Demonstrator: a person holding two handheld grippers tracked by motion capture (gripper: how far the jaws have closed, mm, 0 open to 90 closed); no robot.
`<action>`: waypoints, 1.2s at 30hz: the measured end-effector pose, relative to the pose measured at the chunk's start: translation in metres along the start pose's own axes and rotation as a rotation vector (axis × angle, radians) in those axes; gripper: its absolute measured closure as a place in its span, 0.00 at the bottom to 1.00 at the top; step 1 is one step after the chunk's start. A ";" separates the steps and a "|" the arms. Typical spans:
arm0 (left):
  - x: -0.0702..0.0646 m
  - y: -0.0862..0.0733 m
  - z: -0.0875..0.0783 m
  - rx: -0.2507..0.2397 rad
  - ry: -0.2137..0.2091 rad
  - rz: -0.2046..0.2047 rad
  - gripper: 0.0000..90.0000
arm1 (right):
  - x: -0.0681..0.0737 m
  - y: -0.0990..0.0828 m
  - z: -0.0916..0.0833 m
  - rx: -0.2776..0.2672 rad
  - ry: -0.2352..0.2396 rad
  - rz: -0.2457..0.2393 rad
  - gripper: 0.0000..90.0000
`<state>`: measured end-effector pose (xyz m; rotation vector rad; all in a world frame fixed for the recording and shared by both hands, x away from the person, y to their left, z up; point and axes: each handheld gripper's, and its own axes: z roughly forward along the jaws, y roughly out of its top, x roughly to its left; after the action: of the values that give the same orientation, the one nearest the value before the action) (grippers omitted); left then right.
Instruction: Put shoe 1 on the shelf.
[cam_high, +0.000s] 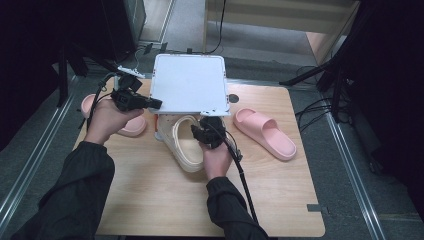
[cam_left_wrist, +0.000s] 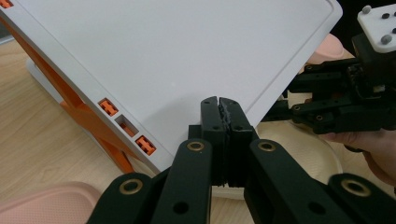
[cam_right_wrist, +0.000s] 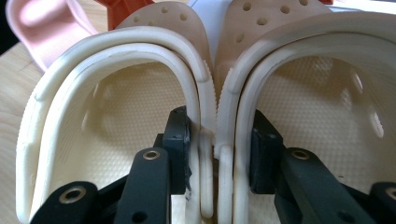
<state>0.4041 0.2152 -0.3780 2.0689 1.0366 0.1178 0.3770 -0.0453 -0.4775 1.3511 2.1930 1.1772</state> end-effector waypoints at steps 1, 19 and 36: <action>0.000 0.000 0.000 0.000 -0.001 0.000 0.99 | 0.002 -0.001 0.002 -0.001 -0.011 -0.003 0.74; 0.000 0.000 0.000 0.001 0.000 0.002 0.99 | -0.005 -0.007 -0.005 -0.051 0.064 0.038 0.65; -0.001 0.000 0.000 0.001 0.006 -0.005 0.99 | -0.012 -0.035 -0.067 -0.023 0.196 -0.035 1.00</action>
<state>0.4035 0.2143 -0.3777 2.0683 1.0456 0.1206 0.3205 -0.0950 -0.4656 1.2285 2.3172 1.3695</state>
